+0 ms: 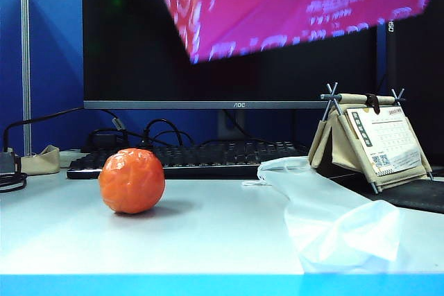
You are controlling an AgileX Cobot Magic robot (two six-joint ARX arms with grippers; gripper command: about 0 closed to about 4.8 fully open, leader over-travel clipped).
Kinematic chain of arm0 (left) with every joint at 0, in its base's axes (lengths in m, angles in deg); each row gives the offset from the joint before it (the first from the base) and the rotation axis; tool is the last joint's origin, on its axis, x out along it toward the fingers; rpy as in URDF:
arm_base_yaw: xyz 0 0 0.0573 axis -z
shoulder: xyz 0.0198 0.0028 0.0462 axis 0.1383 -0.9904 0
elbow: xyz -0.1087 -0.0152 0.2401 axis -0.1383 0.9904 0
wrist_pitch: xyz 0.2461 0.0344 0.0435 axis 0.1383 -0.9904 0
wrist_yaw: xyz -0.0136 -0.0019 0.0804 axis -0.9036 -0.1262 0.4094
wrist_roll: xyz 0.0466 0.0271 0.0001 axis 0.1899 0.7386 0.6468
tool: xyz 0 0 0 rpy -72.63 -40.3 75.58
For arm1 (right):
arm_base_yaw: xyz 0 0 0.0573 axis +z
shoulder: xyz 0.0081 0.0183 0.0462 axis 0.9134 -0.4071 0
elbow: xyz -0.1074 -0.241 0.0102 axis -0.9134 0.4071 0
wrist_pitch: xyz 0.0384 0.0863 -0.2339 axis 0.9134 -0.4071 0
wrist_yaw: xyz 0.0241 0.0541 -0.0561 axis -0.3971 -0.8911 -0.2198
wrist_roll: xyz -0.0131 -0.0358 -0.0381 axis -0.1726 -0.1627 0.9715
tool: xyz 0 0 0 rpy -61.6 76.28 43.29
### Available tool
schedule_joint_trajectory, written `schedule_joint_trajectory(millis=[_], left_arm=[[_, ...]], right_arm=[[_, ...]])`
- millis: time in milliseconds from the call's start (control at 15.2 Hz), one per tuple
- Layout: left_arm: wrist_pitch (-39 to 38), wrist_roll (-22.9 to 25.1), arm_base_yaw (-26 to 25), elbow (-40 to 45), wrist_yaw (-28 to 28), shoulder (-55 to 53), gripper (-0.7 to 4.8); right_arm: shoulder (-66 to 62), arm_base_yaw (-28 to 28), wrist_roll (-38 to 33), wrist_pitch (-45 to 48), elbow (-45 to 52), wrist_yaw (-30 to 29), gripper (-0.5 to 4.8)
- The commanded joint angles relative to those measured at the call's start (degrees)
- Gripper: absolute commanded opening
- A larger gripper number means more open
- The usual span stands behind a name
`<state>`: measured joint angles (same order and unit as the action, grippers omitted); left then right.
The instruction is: Open the paper bag and put two oranges into the paper bag.
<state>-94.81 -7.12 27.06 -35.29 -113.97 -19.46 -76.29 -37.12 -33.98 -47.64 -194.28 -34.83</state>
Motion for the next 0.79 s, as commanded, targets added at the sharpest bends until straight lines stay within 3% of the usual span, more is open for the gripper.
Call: schedule_joint_trajectory(millis=[66,132,198,264,396,528,792], left_arm=[[0.0,-0.7,2.5,-0.2,-3.7,-0.4,-0.05],[0.0,-0.8,2.9,-0.2,-4.9,-0.4,-0.01],[0.0,-1.3,3.1,-0.2,-6.1,-0.4,0.52],[0.4,-3.2,3.3,-0.2,-7.1,-0.6,2.07],[0.9,-5.3,3.3,-0.2,-8.1,-0.7,3.02],[1.3,-7.4,3.3,-0.2,-10.5,-0.7,4.69],[1.7,-8.7,3.3,-0.3,-10.7,-0.7,4.79]], right_arm=[[0.2,0.0,-2.6,5.9,-0.4,-0.6,-0.05],[0.2,0.0,-2.8,5.9,-0.4,-0.6,-0.06],[0.2,0.0,-3.0,5.8,-0.4,-0.6,-0.06],[0.2,0.0,-3.0,5.9,-0.4,-0.6,-0.06],[0.2,0.0,-4.1,6.2,-0.4,-0.6,-0.06],[0.2,0.0,-4.5,6.2,-0.4,-0.6,-0.06],[0.2,0.1,-5.6,6.2,-0.4,-1.7,-0.06]])
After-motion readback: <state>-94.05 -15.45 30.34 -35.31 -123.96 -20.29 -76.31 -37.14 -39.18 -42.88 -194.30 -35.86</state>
